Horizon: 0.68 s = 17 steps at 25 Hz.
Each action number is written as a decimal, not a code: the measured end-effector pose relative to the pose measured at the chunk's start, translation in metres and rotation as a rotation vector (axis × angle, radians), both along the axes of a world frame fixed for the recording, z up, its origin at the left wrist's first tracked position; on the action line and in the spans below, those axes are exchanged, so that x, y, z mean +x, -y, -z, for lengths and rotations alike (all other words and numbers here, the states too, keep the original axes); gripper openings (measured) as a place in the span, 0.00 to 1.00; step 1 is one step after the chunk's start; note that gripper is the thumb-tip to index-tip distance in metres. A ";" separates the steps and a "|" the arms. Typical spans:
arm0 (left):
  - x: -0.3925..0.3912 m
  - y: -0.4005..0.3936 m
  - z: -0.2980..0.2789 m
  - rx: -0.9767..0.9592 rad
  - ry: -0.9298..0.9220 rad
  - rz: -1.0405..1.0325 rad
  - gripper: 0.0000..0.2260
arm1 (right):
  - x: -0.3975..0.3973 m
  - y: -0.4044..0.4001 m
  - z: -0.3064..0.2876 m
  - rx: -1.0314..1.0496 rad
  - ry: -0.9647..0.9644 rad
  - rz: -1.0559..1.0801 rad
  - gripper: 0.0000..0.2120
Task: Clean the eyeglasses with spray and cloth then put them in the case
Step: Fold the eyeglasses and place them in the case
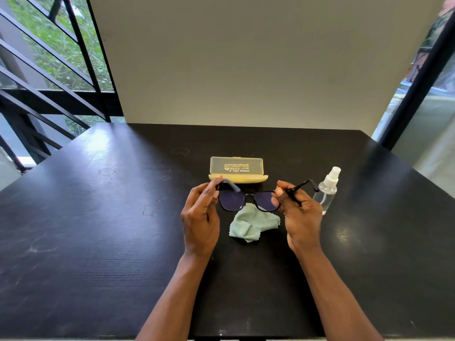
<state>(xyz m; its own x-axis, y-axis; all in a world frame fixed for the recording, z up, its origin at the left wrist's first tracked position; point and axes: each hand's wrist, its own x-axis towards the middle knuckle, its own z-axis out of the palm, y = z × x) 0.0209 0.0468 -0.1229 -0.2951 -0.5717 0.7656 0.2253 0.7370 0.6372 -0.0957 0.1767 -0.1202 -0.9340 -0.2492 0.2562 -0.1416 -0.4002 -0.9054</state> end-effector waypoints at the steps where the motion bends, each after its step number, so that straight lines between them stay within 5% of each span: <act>1: 0.000 -0.001 0.000 -0.051 0.022 -0.023 0.15 | 0.000 0.000 0.000 0.003 0.003 0.001 0.09; 11: 0.001 -0.006 0.002 -0.185 0.414 -0.118 0.27 | 0.001 0.001 -0.002 0.022 0.073 -0.042 0.06; 17: 0.002 -0.006 0.000 -0.143 0.483 -0.119 0.24 | -0.002 0.000 -0.002 0.072 0.109 -0.104 0.10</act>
<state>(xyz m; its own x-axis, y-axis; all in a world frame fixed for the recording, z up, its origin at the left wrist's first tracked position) 0.0227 0.0524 -0.1228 -0.5733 -0.5225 0.6311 -0.1607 0.8270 0.5387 -0.0979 0.1770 -0.1181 -0.9233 -0.3605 0.1324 -0.0018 -0.3408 -0.9401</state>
